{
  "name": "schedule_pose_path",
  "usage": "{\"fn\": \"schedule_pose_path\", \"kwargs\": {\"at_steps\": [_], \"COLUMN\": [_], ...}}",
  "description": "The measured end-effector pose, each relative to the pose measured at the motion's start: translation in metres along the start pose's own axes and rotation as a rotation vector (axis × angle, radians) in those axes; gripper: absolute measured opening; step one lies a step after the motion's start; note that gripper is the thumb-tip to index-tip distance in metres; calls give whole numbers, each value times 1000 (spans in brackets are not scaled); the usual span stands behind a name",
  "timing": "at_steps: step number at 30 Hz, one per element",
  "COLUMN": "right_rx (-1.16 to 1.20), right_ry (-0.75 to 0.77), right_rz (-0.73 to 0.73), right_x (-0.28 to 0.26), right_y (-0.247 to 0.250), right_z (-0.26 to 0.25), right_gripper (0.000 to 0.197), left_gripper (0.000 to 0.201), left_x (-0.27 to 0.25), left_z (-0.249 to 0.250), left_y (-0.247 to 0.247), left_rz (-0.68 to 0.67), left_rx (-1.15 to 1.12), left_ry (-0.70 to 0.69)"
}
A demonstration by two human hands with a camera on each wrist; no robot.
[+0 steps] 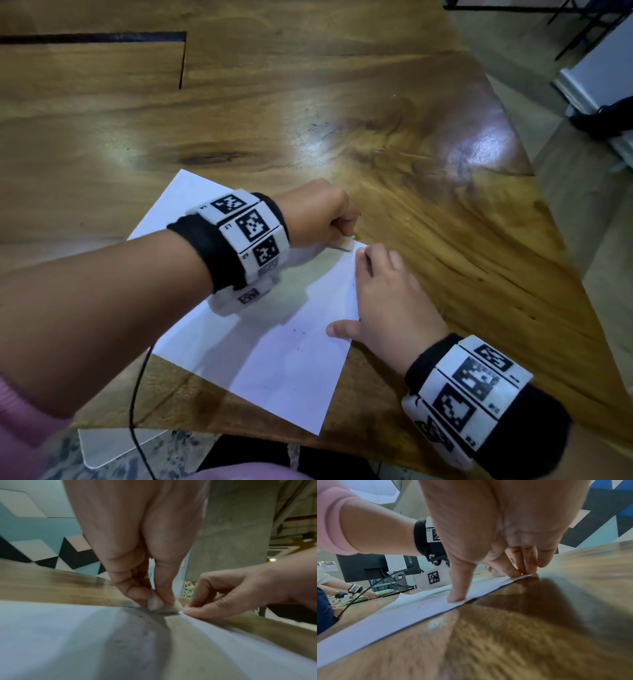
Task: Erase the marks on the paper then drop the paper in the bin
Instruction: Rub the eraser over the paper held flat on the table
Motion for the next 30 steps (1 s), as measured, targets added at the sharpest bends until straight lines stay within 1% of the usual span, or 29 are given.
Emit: {"fn": "schedule_pose_path", "kwargs": {"at_steps": [3, 4, 5, 8, 10, 12, 15, 17, 20, 21, 23, 26, 27, 28, 30], "right_rx": [3, 0, -4, -15, -21, -23, -24, -32, -41, -49, -59, -62, -62, -64, -69], "right_ry": [-6, -8, -10, -14, -15, -13, -11, -13, -18, -20, -21, -27, -28, -28, -28], "right_rz": [-4, -6, -6, -12, -17, -20, -17, -23, -29, -31, -33, -44, -49, -50, -51], "right_x": [0, 0, 0, 1, 1, 1, 1, 0, 1, 1, 0, -1, -1, -1, -1], "right_y": [0, -1, -1, -1, -1, -1, 0, 0, 0, 0, 1, 2, 2, 2, 2], "right_z": [1, 1, 1, 1, 1, 1, 1, 1, 1, 1, 0, -1, -1, -2, -2], "right_gripper": [104, 106, 107, 108, 108, 108, 105, 104, 108, 108, 107, 106, 106, 106, 106], "left_gripper": [9, 9, 10, 11, 10, 8, 6, 8, 8, 8, 8, 7, 8, 9, 10], "left_x": [-14, -15, -14, -1, 4, 0, -11, -10, -1, 0, -5, -18, -20, -20, -13], "left_z": [-8, -9, -8, 1, 6, 5, 2, 2, 5, 6, 4, -4, -6, -7, -6], "left_y": [-2, -2, 0, 3, 1, -4, -11, -9, -3, -3, -5, -9, -9, -8, -3], "left_rz": [-175, -190, -174, -49, 2, -20, -122, -99, 6, 22, -2, -115, -125, -112, -26], "left_rx": [22, 20, 13, -4, 1, 11, 23, 9, -24, -28, -6, 37, 42, 41, 13], "left_ry": [30, 37, 34, 8, 3, 1, -8, -7, -2, -1, 1, 5, 6, 7, 9]}}
Point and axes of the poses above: each hand's wrist, its own x-axis towards the middle knuckle, its own y-axis out of the back of the hand, z = x × y, the point moved 4 cm from there along x, towards the middle knuckle, and after that the axes turned 10 degrees about -z, right-handed, at the moved point
